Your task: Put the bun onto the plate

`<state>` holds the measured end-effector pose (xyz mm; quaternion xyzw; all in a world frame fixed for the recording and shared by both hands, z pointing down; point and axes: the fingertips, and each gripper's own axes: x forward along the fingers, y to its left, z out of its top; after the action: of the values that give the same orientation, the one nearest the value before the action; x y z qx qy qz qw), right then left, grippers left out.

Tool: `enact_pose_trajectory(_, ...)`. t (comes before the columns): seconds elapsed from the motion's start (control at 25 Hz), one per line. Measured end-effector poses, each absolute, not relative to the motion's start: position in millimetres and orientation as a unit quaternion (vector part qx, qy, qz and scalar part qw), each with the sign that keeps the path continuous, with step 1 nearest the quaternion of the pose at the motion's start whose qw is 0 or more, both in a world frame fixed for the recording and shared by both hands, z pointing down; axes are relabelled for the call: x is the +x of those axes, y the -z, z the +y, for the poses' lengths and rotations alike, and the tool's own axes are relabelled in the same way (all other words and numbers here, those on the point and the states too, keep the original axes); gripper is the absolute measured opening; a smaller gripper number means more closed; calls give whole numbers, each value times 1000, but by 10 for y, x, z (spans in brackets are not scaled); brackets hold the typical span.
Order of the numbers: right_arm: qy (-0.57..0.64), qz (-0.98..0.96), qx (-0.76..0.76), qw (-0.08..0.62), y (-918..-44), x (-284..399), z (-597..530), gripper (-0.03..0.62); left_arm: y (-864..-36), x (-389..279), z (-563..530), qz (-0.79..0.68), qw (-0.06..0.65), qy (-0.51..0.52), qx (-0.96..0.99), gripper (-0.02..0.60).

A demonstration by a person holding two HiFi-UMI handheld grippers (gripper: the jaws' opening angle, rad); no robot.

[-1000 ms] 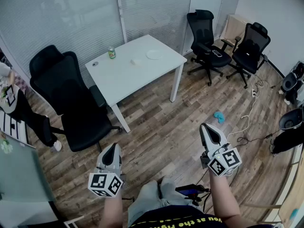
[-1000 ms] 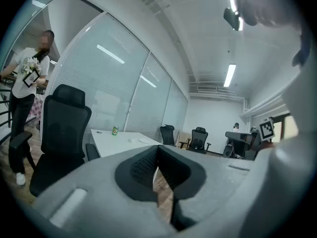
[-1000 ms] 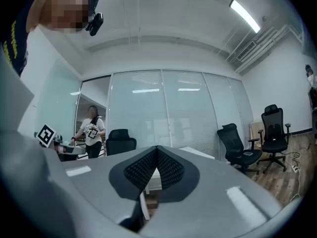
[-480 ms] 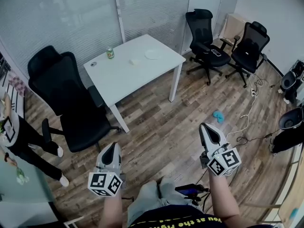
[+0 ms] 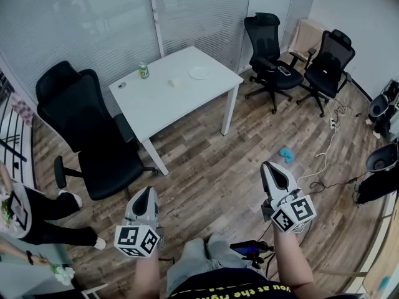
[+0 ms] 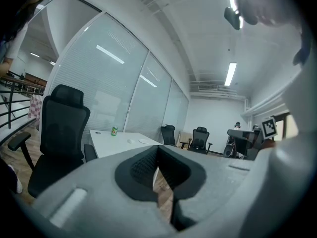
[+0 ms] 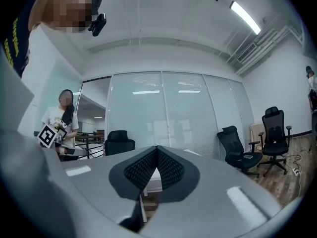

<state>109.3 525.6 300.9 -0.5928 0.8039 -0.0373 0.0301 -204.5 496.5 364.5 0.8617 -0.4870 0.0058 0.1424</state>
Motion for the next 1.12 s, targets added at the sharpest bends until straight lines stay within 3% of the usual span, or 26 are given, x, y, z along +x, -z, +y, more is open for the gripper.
enact_pose_trajectory(1.12,54,827,-559,34,-3162,1529,4724,6,-3788,-1539,4631,-512,144,-4,847,0)
